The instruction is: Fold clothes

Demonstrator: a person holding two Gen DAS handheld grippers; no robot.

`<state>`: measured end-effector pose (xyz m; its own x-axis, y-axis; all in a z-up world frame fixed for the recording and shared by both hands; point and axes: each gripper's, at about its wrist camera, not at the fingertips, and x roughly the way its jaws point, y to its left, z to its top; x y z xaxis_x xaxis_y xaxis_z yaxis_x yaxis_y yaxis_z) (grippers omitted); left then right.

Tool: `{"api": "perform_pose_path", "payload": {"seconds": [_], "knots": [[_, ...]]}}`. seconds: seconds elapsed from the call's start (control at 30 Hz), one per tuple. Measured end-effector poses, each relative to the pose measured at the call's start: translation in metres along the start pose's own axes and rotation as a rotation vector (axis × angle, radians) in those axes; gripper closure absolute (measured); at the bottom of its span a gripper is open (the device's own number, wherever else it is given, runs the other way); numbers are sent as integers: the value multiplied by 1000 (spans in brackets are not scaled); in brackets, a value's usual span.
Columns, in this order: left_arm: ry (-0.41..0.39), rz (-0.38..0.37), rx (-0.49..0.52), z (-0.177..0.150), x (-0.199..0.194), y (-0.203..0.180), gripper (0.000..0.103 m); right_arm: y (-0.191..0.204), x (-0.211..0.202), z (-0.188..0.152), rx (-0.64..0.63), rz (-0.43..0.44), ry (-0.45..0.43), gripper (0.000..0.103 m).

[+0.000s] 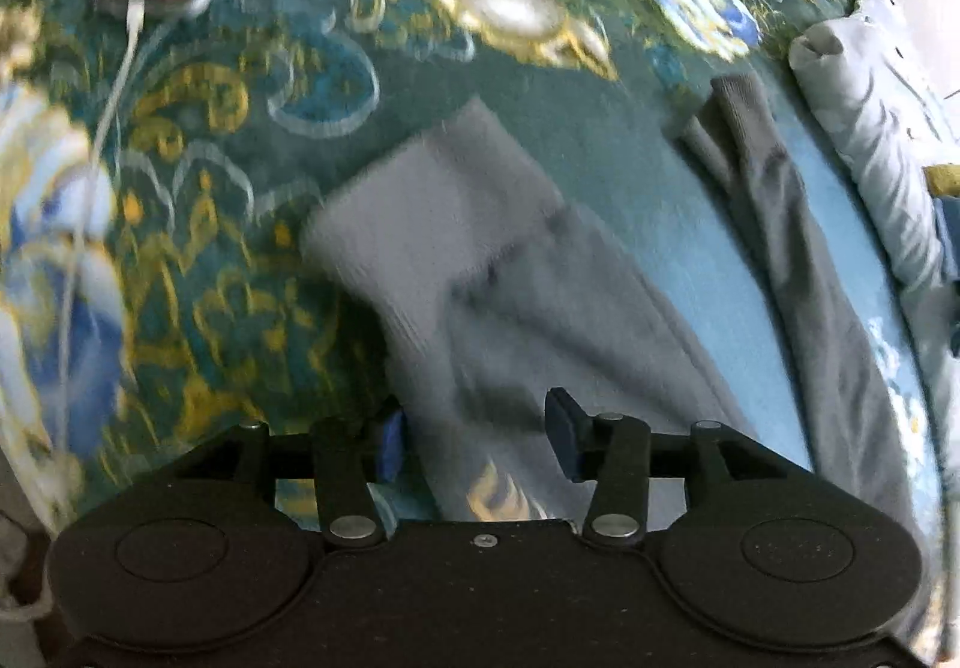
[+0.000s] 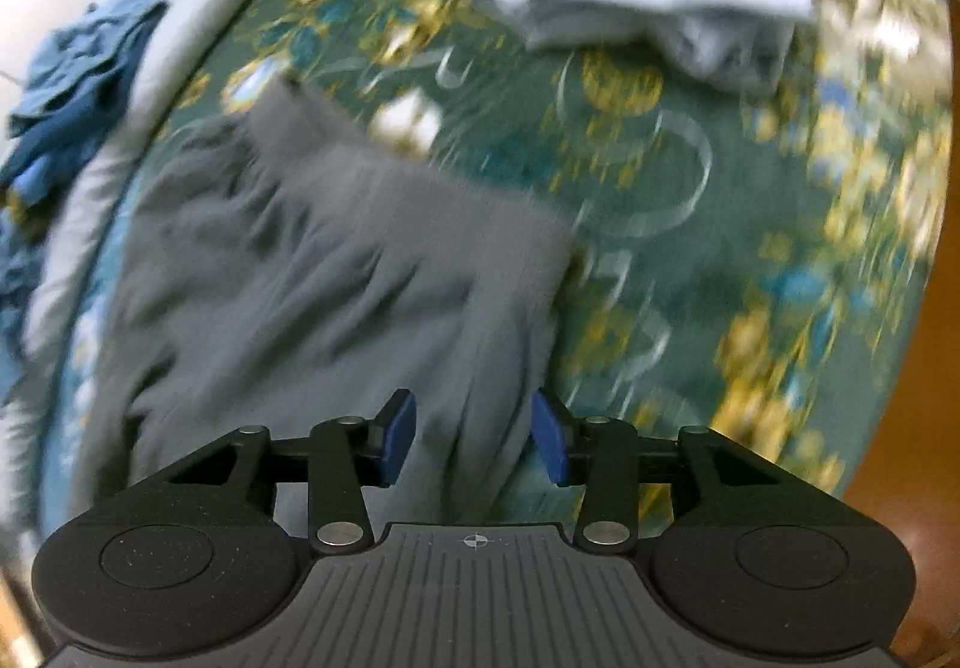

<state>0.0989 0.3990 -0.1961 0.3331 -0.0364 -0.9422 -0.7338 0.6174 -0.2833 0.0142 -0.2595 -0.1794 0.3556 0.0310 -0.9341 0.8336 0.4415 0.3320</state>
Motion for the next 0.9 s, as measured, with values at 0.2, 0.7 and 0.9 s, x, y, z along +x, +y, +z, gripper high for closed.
{"api": "perform_pose_path", "payload": {"seconds": [0.2,0.7,0.9], "knots": [[40,-39,5,-17,2,-5,52,11,23,-33,40,49,83,61],[-68,-44,84,-4,-30,-26,102,38,-11,-34,-17,77,24,97],[-13,24,134,-12,-11,-10,101,25,6,-43,-38,-7,77,97]]}}
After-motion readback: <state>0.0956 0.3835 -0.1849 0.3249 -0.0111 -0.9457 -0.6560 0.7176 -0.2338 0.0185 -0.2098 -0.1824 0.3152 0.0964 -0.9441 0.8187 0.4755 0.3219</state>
